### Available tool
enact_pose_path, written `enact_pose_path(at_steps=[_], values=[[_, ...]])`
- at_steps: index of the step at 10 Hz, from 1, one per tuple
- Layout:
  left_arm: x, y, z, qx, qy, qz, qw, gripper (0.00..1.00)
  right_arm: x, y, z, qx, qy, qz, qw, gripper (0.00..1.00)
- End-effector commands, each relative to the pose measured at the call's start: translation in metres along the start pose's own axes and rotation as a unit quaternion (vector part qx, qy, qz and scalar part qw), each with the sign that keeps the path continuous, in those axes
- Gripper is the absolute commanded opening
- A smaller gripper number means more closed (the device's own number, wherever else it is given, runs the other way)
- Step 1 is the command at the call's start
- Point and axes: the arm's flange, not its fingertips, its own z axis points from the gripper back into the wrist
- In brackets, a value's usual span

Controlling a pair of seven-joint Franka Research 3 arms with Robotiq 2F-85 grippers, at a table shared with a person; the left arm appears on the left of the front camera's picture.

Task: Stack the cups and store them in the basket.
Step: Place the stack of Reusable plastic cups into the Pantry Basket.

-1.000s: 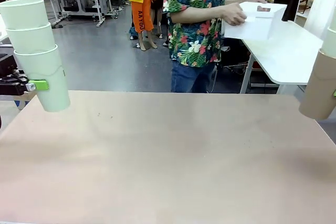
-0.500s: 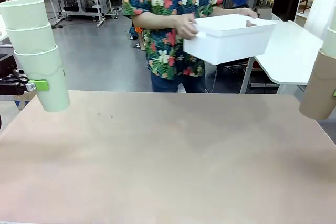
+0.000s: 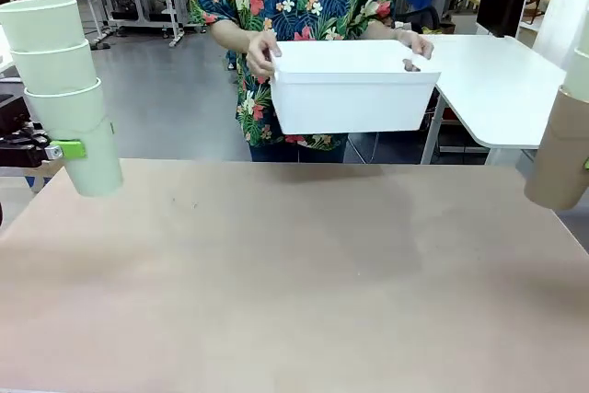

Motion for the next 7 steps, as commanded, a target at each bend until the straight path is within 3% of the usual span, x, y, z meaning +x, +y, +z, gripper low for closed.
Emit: enact_pose_path(at_steps=[1, 7], values=[[0.0043, -0.0010, -0.0009, -0.002, -0.002, -0.002, 1.000, 0.87, 0.0023, 0.0006, -0.0009, 0.000, 0.002, 0.009, 1.000, 0.86], [0.0043, -0.0010, -0.0009, -0.002, -0.002, -0.002, 1.000, 0.87, 0.0023, 0.0006, -0.0009, 0.000, 0.002, 0.009, 1.000, 0.86]])
